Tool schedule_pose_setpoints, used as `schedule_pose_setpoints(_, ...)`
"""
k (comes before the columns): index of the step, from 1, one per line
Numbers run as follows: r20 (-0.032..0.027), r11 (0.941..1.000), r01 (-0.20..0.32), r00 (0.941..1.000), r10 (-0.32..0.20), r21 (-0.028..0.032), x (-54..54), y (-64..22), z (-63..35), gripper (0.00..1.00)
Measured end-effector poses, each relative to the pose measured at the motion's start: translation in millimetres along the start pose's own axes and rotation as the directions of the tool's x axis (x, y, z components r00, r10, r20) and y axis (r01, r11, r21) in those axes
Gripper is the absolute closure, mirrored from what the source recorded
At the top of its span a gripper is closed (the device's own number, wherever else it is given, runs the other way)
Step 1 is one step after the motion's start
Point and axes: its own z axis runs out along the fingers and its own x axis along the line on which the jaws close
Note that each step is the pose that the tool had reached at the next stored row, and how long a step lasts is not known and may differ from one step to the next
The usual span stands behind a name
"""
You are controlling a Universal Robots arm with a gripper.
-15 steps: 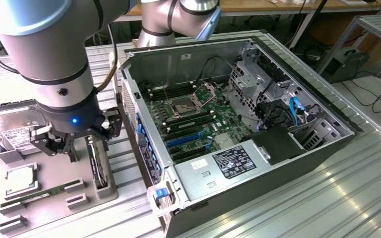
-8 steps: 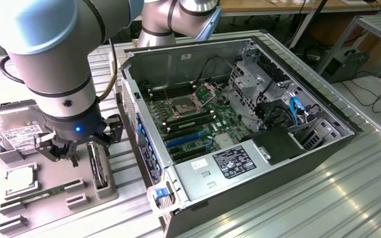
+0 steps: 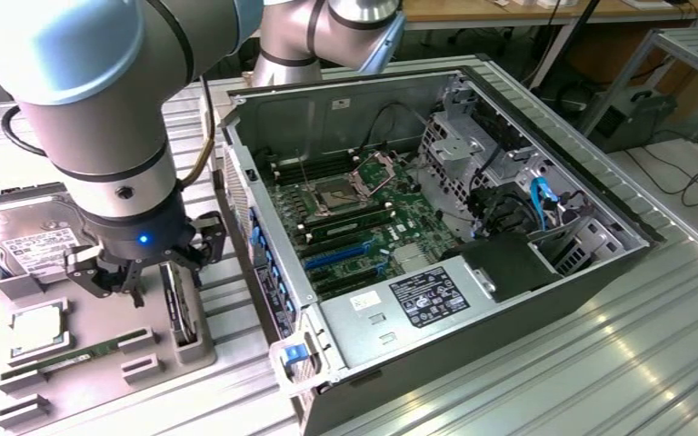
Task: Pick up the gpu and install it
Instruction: 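Pick up the gpu and move the gpu toward the slot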
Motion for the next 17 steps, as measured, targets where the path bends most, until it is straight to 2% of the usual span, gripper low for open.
schedule_pose_setpoints(6, -0.0040, 1.0000, 0.000, 1.0000, 0.000, 0.0015, -0.2, 1.6, 9.6, 0.34)
schedule_pose_setpoints(10, -0.0065, 0.9999, -0.003, 1.0000, 0.003, 0.0154, -0.7, 7.5, 15.4, 0.34)
schedule_pose_setpoints(11, -0.0066, 0.9998, -0.005, 1.0000, 0.005, 0.0170, -0.8, 7.5, 16.8, 0.34)
schedule_pose_setpoints(17, -0.0050, 0.9984, -0.053, 0.9986, 0.053, 0.0182, -0.7, 7.3, 21.2, 0.34)
